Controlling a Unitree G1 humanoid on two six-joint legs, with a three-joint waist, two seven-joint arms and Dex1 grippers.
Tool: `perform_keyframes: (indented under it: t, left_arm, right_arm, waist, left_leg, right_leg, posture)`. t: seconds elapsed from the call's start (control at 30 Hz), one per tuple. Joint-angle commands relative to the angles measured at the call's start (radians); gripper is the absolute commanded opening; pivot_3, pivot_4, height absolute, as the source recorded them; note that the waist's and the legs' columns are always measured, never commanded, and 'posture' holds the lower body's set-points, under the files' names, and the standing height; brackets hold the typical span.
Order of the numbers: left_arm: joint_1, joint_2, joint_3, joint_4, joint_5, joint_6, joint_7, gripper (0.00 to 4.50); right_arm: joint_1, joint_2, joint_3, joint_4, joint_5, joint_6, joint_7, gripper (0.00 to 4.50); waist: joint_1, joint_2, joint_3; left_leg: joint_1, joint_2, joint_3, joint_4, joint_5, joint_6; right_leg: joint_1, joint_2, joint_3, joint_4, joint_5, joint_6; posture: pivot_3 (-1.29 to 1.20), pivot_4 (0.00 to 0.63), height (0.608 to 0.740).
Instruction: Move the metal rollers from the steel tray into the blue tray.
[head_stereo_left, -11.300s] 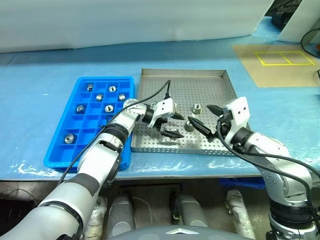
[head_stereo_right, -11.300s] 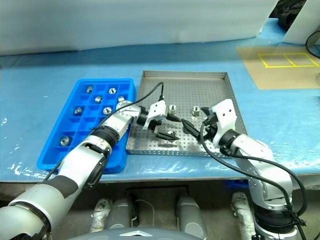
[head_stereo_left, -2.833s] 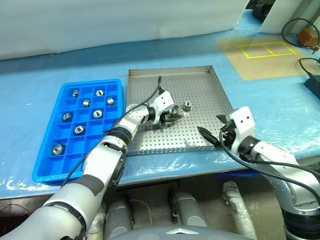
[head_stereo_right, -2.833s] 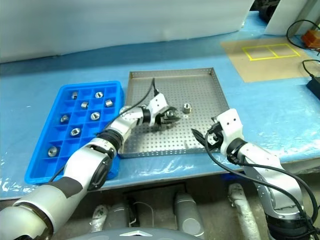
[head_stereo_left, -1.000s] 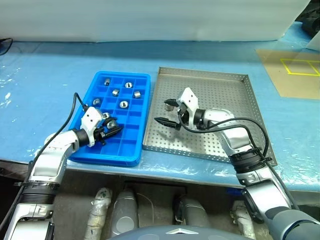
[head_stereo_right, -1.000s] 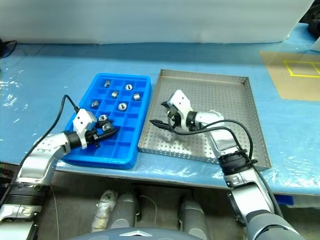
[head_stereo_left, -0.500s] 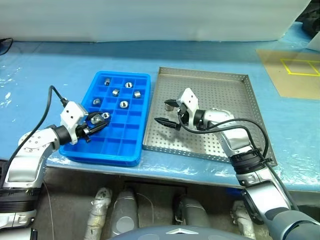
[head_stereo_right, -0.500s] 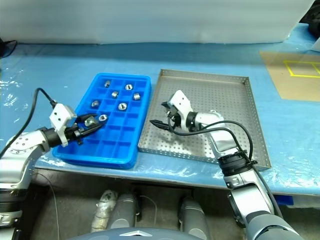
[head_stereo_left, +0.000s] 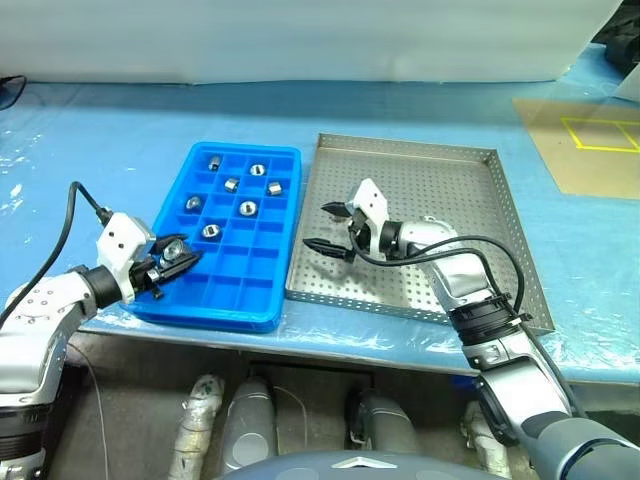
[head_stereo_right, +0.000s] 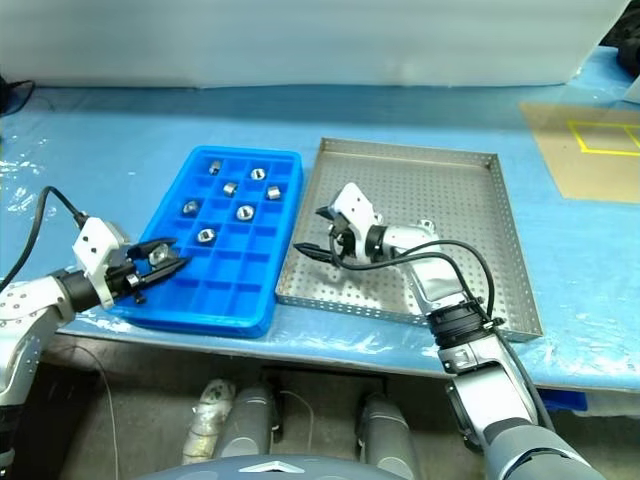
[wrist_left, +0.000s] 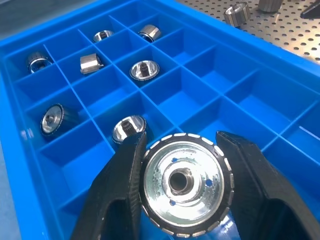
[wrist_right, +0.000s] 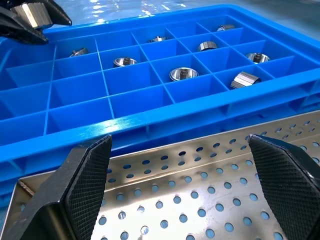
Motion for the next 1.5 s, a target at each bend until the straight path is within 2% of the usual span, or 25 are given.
perform_keyframes:
  t: [0.03, 0.7, 0.87, 1.07, 1.3, 1.4, 1.5]
  left_arm:
    - [0.025, 0.012, 0.025, -0.022, -0.003, -0.007, 0.003, 1.88]
    - [0.039, -0.010, -0.063, 0.032, 0.037, -0.051, -0.015, 1.88]
    - [0.019, -0.020, -0.060, 0.068, 0.064, -0.083, 0.021, 3.53]
    - [-0.012, -0.024, -0.065, 0.071, 0.069, -0.100, 0.031, 3.53]
    - [-0.170, -0.055, -0.026, 0.044, -0.027, -0.056, 0.059, 3.53]
    - [-0.290, -0.104, -0.102, 0.045, -0.049, -0.035, 0.054, 3.53]
    - [-0.401, -0.164, -0.177, 0.136, -0.008, -0.063, 0.050, 3.53]
  right_arm:
    - [-0.011, 0.002, -0.003, -0.015, 0.003, -0.021, 0.010, 4.50]
    - [-0.010, -0.009, -0.014, -0.013, -0.006, -0.020, 0.004, 4.50]
    - [-0.009, -0.010, -0.014, -0.017, -0.006, -0.020, 0.000, 4.50]
    - [-0.007, -0.011, -0.013, -0.016, -0.007, -0.021, 0.001, 4.50]
    - [-0.019, -0.016, -0.030, -0.011, 0.006, -0.012, 0.004, 4.50]
    - [-0.022, -0.033, -0.047, 0.004, -0.004, -0.020, -0.007, 4.50]
    - [-0.016, -0.038, -0.062, 0.000, -0.004, -0.018, -0.028, 4.50]
  waist:
    - [0.000, 0.000, 0.000]
    - [0.001, 0.000, 0.000]
    - [0.001, 0.000, 0.000]
    - [0.001, 0.000, 0.000]
    - [0.006, 0.000, 0.000]
    - [0.017, -0.001, 0.000]
    - [0.019, 0.000, -0.001]
  left_leg:
    - [0.000, 0.000, 0.000, 0.000, 0.000, 0.000]
    - [0.000, 0.000, 0.000, 0.000, 0.000, 0.000]
    - [0.001, 0.000, 0.000, 0.000, 0.000, -0.001]
    - [0.001, 0.000, 0.000, 0.000, 0.001, -0.001]
    - [0.000, 0.000, 0.000, 0.001, 0.001, -0.001]
    - [0.000, 0.000, 0.000, 0.002, 0.001, -0.002]
    - [0.002, 0.000, 0.000, 0.003, 0.003, -0.005]
  right_leg:
    - [0.000, 0.000, 0.000, 0.000, 0.000, 0.000]
    - [0.000, 0.000, 0.000, 0.001, 0.000, 0.000]
    - [0.000, 0.000, 0.000, 0.002, 0.000, 0.000]
    - [0.000, 0.000, 0.000, 0.002, 0.000, 0.000]
    - [0.000, 0.000, 0.000, 0.002, 0.000, 0.000]
    - [0.001, 0.000, 0.000, 0.003, 0.000, 0.000]
    - [0.002, 0.000, 0.000, 0.004, 0.000, 0.000]
  posture:
    - [0.17, 0.150, 0.740]
    - [0.15, 0.150, 0.740]
    - [0.15, 0.150, 0.740]
    - [0.15, 0.150, 0.740]
    - [0.15, 0.150, 0.740]
    - [0.14, 0.150, 0.740]
    - [0.11, 0.150, 0.740]
